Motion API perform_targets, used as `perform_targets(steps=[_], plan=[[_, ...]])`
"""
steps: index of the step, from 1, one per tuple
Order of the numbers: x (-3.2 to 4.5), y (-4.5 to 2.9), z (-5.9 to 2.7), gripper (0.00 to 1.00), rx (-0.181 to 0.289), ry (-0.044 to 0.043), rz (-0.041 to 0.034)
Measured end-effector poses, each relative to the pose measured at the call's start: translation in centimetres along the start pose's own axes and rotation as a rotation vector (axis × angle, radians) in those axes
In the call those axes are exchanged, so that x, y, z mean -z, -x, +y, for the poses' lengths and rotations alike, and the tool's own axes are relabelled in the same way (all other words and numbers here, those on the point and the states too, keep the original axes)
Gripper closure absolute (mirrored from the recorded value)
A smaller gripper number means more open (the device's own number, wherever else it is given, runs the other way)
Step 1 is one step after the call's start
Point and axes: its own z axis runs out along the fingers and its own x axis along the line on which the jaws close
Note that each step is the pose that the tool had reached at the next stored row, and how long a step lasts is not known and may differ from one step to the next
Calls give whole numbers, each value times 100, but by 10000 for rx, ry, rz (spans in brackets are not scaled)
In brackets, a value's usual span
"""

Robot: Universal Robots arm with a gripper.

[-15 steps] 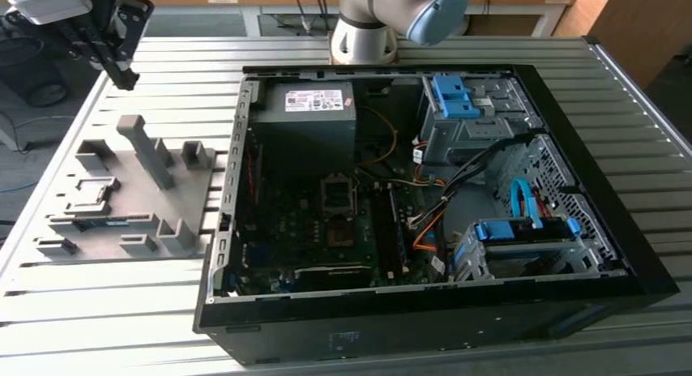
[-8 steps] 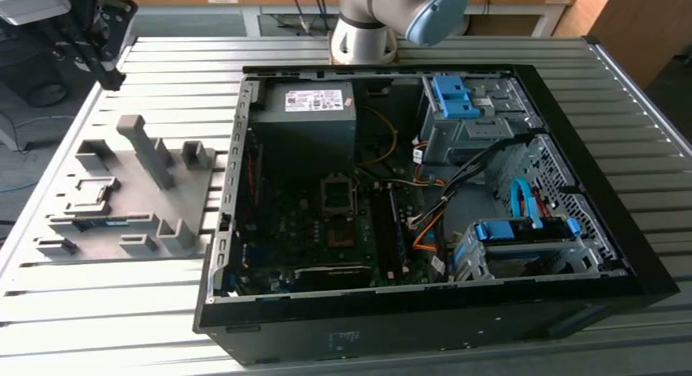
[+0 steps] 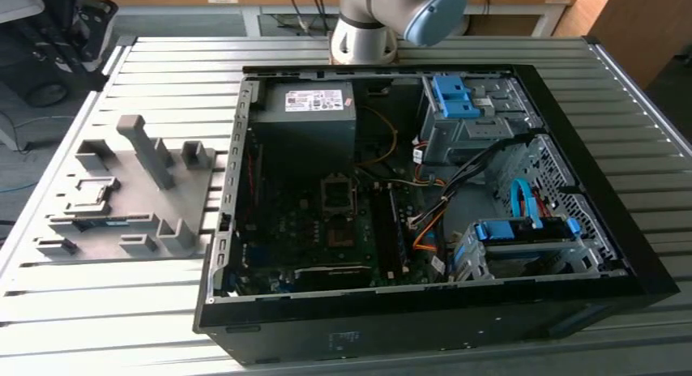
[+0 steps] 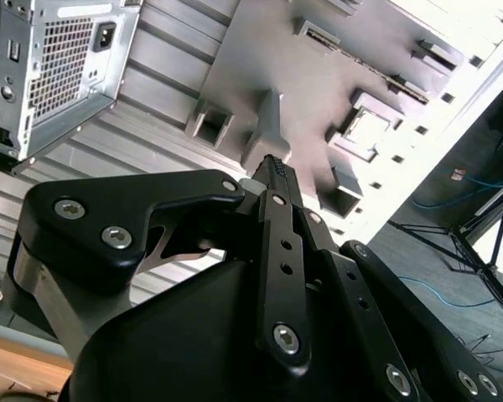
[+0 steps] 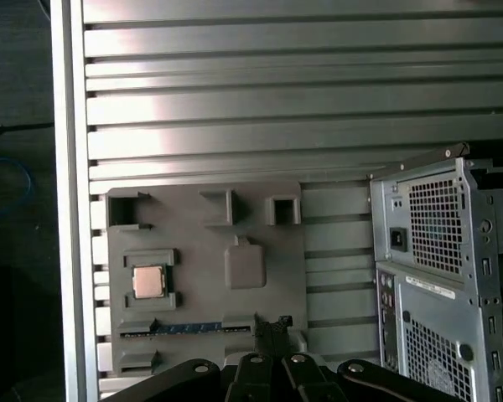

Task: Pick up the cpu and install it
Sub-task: 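Reach for the cpu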

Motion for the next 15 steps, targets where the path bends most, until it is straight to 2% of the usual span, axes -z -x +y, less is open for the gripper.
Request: perform_targets(steps=[7, 15], plan=[[4, -196, -15, 90, 0, 0, 0], [8, -387, -29, 90, -1, 0, -1]])
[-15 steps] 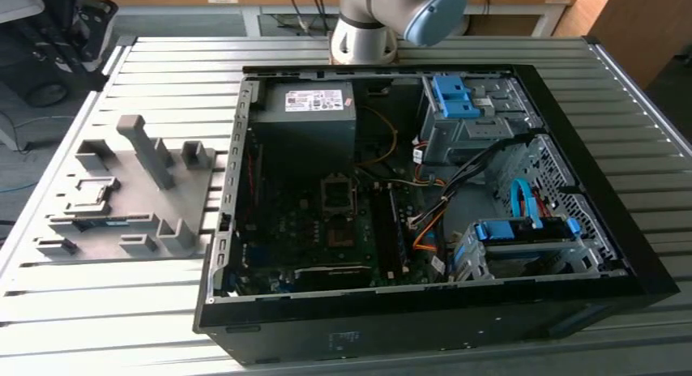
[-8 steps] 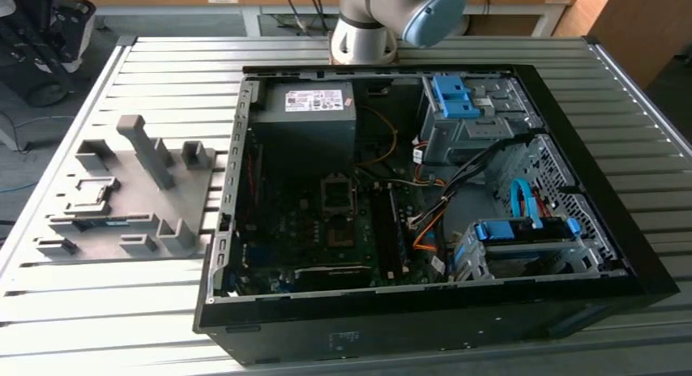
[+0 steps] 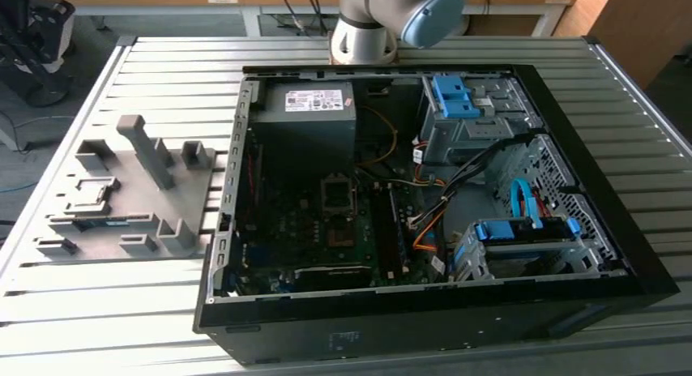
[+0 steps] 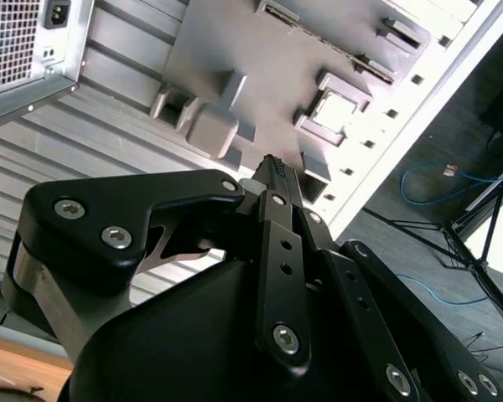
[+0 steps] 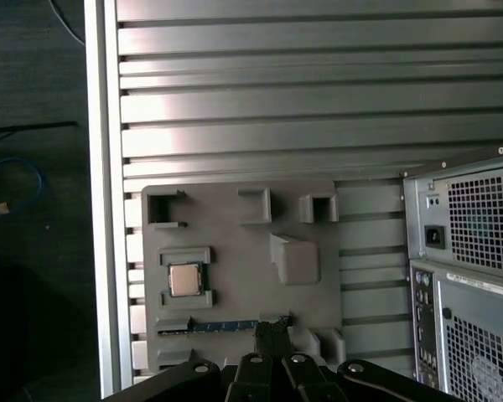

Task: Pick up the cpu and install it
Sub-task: 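Reach for the cpu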

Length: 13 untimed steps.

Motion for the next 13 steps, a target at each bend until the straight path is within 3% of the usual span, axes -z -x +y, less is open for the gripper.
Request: perform_targets(steps=[13], plan=[[6, -286, -22, 90, 0, 0, 0]])
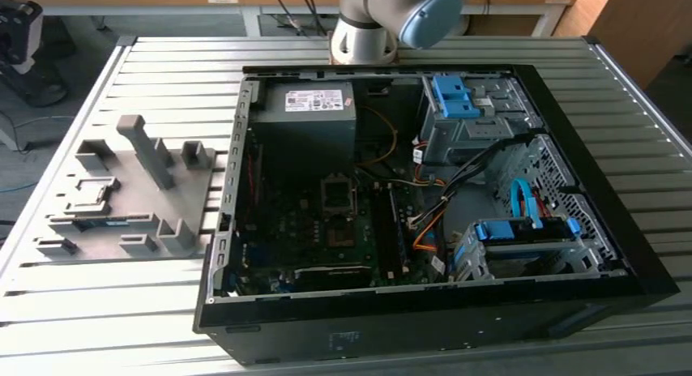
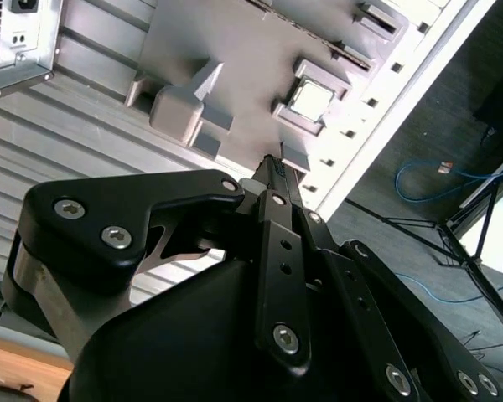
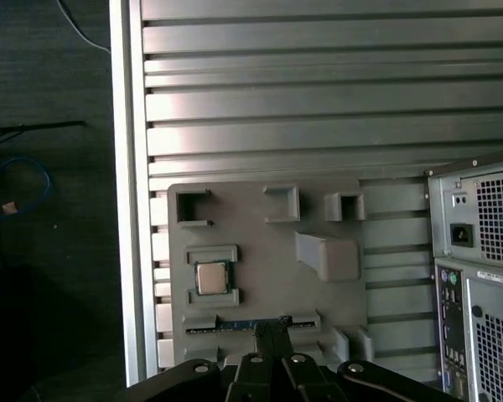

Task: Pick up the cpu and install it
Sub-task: 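Reach for the cpu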

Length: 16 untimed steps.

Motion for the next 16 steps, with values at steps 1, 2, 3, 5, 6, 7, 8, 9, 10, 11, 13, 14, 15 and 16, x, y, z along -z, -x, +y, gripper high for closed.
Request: perform_targets(steps=[1, 2, 3, 5, 6, 7, 8, 9, 10, 11, 13, 14, 15, 16], plan=[[1, -18, -1, 90, 0, -1, 1], [1, -35, -2, 90, 0, 0, 1], [2, -53, -4, 90, 0, 0, 1], [2, -93, -7, 90, 0, 0, 0], [3, -112, -9, 90, 0, 0, 0], [3, -130, -10, 90, 0, 0, 0], [4, -148, -11, 90, 0, 0, 0], [4, -168, -13, 90, 1, 1, 0], [5, -188, -14, 90, 1, 0, 1], [6, -208, -15, 90, 0, -1, 2], [6, -247, -19, 90, 1, -1, 1], [6, -267, -20, 90, 1, 0, 1], [6, -285, -22, 90, 1, 1, 0], [7, -303, -23, 90, 0, 0, 0]])
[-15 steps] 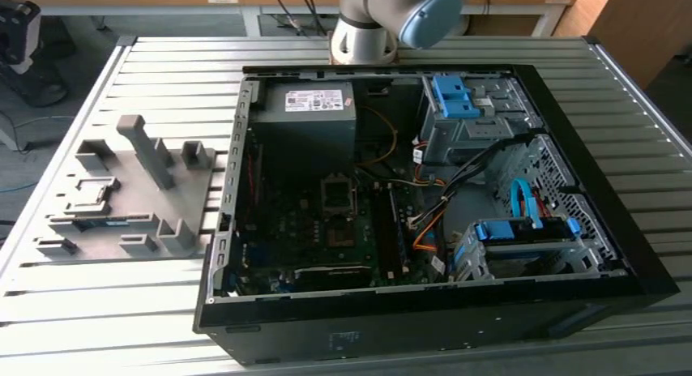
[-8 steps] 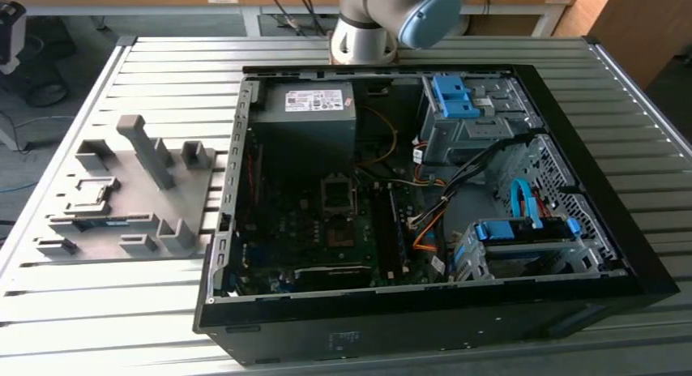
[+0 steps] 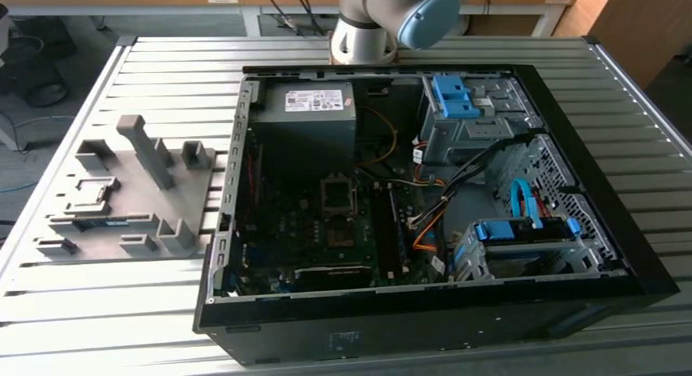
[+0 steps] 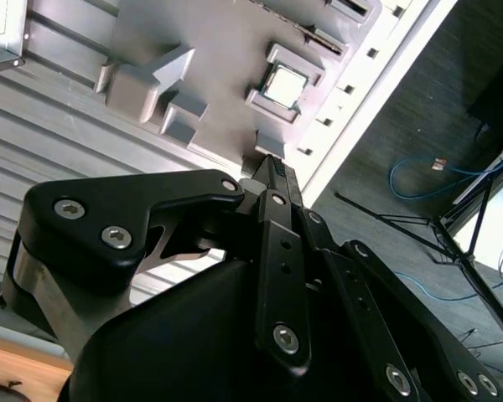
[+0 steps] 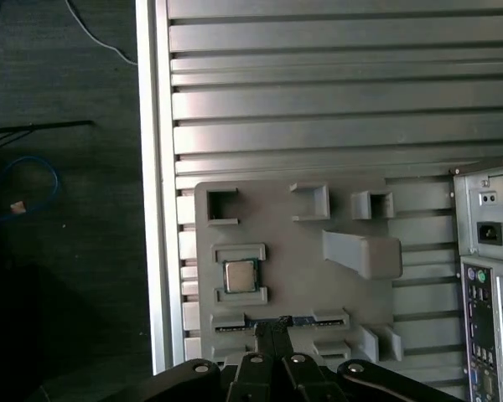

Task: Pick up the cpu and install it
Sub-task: 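Reach for the cpu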

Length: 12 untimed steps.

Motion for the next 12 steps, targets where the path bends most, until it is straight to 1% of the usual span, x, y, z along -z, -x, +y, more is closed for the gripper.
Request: perform_targets(steps=[12], plan=[[4, -206, -16, 90, 0, 0, 0]])
